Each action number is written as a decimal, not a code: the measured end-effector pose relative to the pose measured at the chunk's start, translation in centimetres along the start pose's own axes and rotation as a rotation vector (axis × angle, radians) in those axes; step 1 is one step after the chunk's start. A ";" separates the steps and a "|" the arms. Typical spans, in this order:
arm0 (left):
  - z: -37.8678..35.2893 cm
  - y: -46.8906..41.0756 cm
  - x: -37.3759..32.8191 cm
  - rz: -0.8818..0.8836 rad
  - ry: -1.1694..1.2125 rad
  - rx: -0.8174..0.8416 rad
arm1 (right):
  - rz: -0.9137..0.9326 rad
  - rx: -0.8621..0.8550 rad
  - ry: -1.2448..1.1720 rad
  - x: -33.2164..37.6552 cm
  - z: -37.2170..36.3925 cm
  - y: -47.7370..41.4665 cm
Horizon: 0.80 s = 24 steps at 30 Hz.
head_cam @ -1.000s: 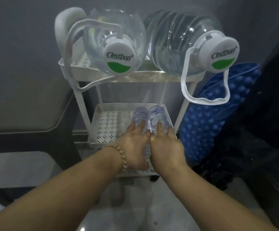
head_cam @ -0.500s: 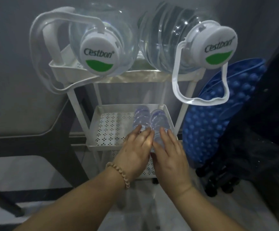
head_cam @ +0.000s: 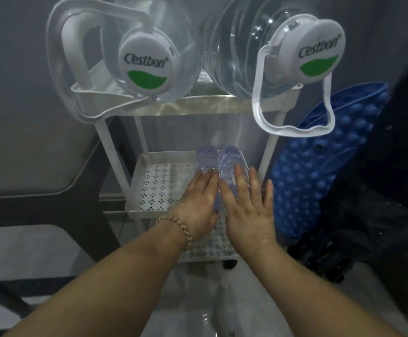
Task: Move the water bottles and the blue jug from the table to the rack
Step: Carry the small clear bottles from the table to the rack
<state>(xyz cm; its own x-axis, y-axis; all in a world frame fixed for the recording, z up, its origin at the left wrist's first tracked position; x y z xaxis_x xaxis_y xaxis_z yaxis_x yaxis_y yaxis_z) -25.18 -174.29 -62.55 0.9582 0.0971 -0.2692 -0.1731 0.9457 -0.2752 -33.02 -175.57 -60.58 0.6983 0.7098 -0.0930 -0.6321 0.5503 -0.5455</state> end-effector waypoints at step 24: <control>1.6 3.8 -1.8 0.088 -0.084 -0.004 | -0.006 0.106 0.010 1.4 1.8 2.6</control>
<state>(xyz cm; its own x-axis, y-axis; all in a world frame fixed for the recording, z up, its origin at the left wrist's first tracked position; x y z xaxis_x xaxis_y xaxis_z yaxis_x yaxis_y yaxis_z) -27.25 -170.38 -61.63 0.9550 0.2051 -0.2141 -0.2578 0.9313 -0.2575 -34.33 -172.37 -60.63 0.7052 0.7020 -0.0989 -0.6594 0.5982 -0.4554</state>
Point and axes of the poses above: each hand's wrist, its own y-axis away from the middle knuckle, its own z-axis out of the back of the hand, x = y × z, the point moved 10 cm from there along -y, towards the middle knuckle, and after that the axes turned 1 degree about z, right-handed, at the moved point
